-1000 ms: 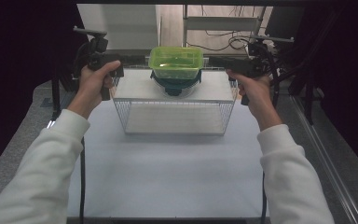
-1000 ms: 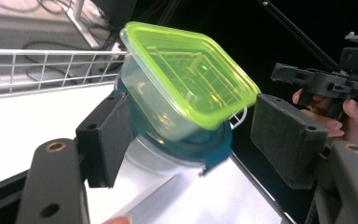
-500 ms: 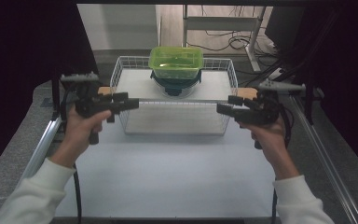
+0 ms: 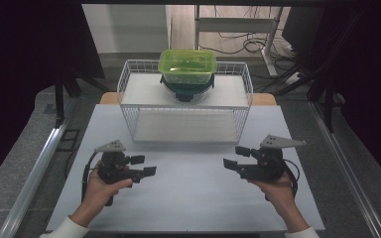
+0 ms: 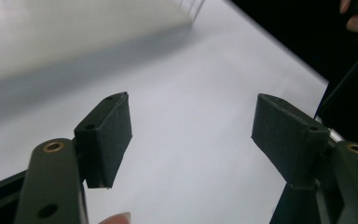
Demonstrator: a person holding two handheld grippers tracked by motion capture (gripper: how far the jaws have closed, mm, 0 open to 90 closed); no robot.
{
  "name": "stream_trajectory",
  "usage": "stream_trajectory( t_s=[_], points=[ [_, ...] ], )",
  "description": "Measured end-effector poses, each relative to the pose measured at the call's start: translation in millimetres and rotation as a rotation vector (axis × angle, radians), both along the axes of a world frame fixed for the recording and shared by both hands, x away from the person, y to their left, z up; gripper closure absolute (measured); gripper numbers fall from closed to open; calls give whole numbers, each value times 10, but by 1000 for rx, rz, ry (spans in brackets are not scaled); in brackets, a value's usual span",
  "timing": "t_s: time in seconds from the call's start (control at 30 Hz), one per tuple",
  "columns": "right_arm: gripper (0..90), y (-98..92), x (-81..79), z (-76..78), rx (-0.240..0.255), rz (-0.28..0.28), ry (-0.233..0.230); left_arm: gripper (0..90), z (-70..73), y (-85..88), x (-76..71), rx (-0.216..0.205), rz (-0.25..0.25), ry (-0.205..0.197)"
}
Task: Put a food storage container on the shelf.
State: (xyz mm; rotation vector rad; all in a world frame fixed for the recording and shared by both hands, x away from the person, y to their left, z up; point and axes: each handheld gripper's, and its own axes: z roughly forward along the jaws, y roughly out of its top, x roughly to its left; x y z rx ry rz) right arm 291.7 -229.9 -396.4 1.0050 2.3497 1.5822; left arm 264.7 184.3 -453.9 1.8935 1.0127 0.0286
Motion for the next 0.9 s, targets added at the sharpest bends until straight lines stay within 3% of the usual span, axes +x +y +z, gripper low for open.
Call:
stream_trajectory(
  t_s=[0.1, 0.2, 0.33, 0.57, 0.9],
  points=[
    [285, 30, -41, -205, -20, -1, 24, 275, -184, -20, -72, 66, 19, -2],
    [285, 54, -76, -462, -56, 5, 77, 274, -332, -28, -104, 75, -2, 41],
    [285, 68, -81, -662, -94, 20, 124, 268, -335, -17, -108, 49, 2, 35],
    [285, 47, -90, -672, -96, 10, 121, 267, -370, 17, -71, 31, 14, 49],
    [278, 7, -114, -692, -99, 15, 119, 266, -404, -9, -17, 44, 15, 57]
  ],
)
